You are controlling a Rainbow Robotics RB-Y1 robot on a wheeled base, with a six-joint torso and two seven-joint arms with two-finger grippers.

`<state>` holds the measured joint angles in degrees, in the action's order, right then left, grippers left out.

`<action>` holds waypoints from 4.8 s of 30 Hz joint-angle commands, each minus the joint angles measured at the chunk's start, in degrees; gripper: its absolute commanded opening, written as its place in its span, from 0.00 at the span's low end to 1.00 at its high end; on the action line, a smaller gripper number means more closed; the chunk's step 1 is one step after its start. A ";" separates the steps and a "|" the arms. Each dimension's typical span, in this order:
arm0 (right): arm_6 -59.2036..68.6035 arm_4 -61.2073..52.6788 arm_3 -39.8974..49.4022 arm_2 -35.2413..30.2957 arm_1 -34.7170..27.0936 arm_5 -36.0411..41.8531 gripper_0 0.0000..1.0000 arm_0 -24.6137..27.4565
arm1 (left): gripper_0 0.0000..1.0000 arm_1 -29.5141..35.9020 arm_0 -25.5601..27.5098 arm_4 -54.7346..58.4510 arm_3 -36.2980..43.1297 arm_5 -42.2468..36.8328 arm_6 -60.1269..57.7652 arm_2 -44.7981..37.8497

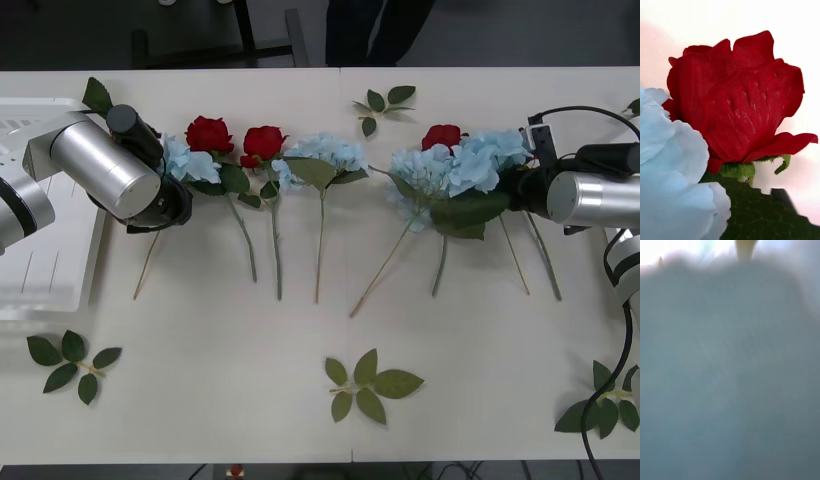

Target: Place the red flowers into the right box and the blue flowers into the left box. If a person shows an open palm, hand one flower to the person first, then continue sorting.

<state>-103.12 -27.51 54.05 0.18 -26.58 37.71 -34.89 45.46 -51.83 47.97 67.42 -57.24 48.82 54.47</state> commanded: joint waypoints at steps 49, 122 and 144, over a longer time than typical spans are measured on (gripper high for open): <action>5.91 -34.02 50.80 -29.28 -4.88 56.86 0.00 7.74 | 0.00 0.33 -0.20 2.21 0.17 0.64 4.53 0.81; 22.52 -0.80 64.86 2.01 5.14 2.37 1.00 5.54 | 0.00 0.33 -0.02 2.48 0.17 0.64 5.06 0.81; 15.14 -26.11 83.67 -22.07 -20.79 28.82 1.00 39.20 | 0.00 0.33 -0.11 2.48 0.17 0.64 5.15 0.81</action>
<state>-81.87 -51.80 138.78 -20.95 -42.24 66.98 2.35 45.46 -51.83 50.08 67.33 -57.10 52.39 54.48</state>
